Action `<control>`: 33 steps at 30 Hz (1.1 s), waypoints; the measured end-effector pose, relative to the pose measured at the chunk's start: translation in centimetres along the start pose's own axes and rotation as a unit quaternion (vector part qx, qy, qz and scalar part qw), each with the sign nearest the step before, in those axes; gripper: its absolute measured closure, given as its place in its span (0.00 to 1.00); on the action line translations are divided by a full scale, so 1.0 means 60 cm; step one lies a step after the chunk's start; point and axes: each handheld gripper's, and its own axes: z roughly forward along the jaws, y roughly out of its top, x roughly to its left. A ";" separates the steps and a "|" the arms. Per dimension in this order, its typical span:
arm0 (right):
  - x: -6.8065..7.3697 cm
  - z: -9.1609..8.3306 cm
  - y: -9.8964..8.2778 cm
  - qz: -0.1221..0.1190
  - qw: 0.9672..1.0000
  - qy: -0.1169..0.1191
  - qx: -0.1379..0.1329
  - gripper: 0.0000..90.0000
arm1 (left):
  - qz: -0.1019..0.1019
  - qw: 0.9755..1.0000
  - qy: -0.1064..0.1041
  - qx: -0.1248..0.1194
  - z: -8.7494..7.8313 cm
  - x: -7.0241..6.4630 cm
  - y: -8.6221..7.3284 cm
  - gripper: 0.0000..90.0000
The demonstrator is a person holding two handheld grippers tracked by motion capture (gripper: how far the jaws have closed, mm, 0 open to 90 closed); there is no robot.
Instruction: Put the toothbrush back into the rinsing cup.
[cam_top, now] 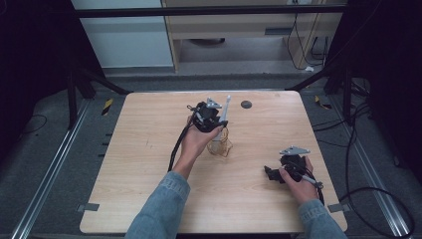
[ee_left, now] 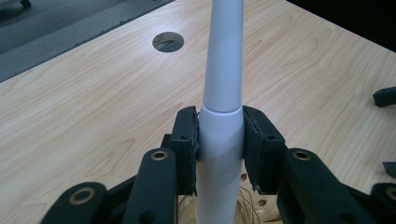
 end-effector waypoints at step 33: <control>0.000 0.000 0.000 0.001 1.000 0.000 0.000 0.00 | -0.006 1.000 0.010 -0.005 0.007 0.004 0.004 0.67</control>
